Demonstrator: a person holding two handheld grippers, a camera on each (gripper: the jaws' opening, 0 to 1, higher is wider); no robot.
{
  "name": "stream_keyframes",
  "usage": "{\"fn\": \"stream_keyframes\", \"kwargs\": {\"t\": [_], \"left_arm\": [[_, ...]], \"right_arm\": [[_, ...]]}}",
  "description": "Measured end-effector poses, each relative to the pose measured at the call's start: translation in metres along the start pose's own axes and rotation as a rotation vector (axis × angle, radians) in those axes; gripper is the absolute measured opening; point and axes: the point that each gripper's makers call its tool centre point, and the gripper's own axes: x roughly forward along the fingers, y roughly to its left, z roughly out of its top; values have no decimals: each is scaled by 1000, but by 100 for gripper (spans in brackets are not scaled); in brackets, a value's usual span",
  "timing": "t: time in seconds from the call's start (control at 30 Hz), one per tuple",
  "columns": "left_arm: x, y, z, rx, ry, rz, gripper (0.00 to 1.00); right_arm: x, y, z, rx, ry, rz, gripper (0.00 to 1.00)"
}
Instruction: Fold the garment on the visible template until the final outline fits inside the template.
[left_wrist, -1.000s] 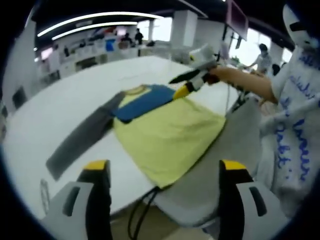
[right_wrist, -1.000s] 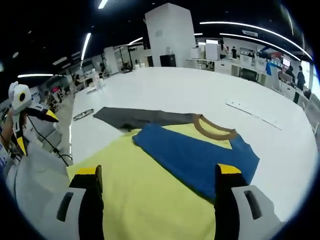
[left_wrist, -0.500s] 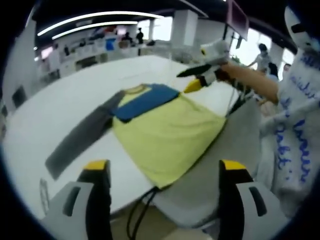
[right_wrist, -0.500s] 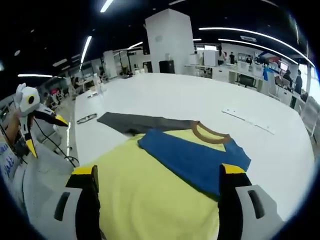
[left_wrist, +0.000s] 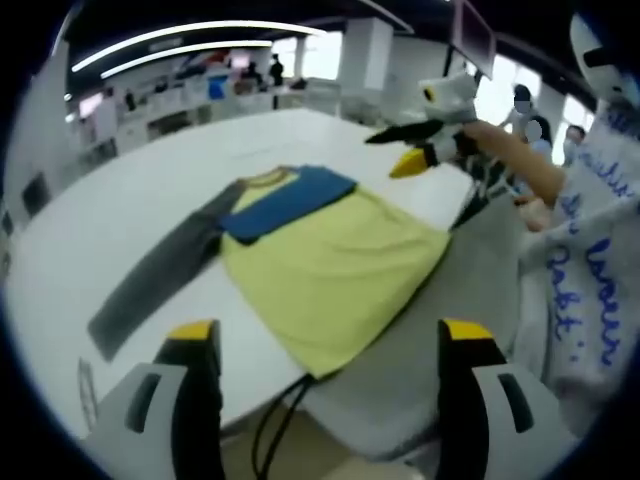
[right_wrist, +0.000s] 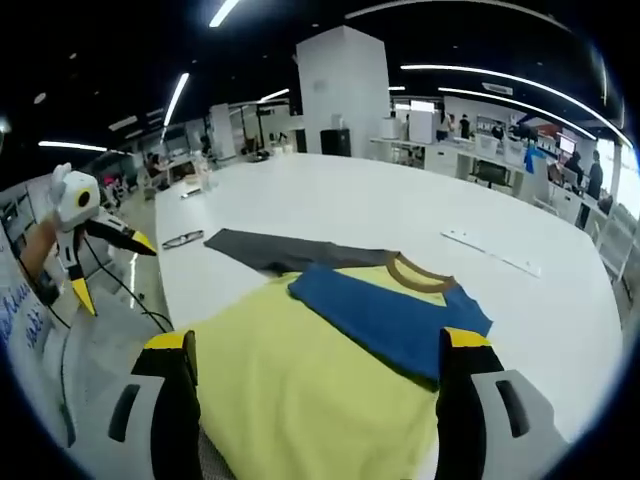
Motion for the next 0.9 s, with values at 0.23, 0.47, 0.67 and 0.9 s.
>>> {"fn": "stream_keyframes", "kwargs": {"t": [0.23,0.47,0.67,0.9], "left_arm": [[-1,1,0,0,-3,5,85],[1,-1,-1,-2,0,-1,86],[1,1,0,7,6,3,86],[3,2,1,13,12,1,86]], "right_arm": [[-11,8,-5,-15,9,-19,100],[-26,15,-14,-9,19,-38,100],[-39,17,-12,-8,4,-69,100],[-50,26,-24,14,22,-80,100]]}}
